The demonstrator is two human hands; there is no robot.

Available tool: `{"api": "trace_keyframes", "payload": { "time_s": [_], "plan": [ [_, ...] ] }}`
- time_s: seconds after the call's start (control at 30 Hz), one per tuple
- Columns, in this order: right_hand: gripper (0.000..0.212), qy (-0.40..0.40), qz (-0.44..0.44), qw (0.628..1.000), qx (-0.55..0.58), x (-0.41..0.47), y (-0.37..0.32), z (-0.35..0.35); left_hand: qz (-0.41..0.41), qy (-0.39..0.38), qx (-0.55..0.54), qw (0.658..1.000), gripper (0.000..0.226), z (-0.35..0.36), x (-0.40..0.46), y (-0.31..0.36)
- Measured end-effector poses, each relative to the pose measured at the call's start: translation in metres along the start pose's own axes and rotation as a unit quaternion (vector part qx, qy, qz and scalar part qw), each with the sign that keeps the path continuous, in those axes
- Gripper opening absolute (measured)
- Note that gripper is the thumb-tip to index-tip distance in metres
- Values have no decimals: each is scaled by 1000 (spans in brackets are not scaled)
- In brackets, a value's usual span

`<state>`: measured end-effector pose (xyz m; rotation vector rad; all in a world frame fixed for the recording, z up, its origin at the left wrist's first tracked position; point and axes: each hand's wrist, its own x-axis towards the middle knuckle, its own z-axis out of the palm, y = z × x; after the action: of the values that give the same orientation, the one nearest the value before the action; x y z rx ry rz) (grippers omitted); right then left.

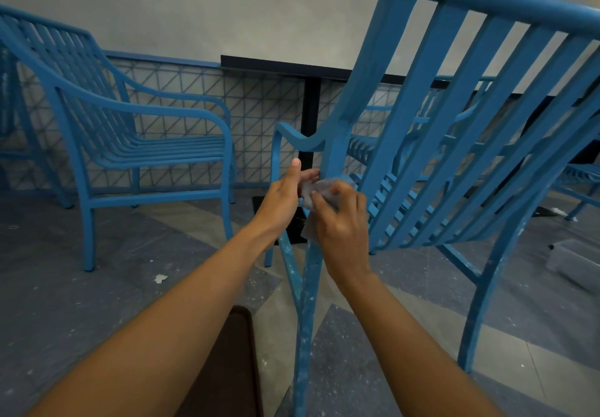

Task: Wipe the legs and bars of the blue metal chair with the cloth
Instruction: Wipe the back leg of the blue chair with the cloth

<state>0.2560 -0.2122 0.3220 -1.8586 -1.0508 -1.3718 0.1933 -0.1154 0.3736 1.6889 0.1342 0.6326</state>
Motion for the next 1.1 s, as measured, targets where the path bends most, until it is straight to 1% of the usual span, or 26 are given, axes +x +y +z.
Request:
{"api": "trace_keyframes", "payload": {
  "time_s": [0.13,0.3,0.47,0.6,0.8,1.1],
  "plan": [
    [30,-47,-50,994,-82,-3,4,6,11,-10,22,1000,59,-3,0,4],
    [30,-96,-89,979,-156,-13,3,5,19,10,27,999,55,0,-3,0],
    [28,-155,-135,963,-174,-26,9,4,8,21,14,1000,52,4,-5,-4],
    [27,-168,-148,960,-166,-36,9,4,21,13,18,1000,52,8,-3,6],
    [30,-211,-122,961,-132,-48,8,3,43,-5,25,999,48,9,-4,19],
    [38,-226,-56,970,-70,-66,5,2,18,-36,26,999,52,1,-2,23]
  ]
}}
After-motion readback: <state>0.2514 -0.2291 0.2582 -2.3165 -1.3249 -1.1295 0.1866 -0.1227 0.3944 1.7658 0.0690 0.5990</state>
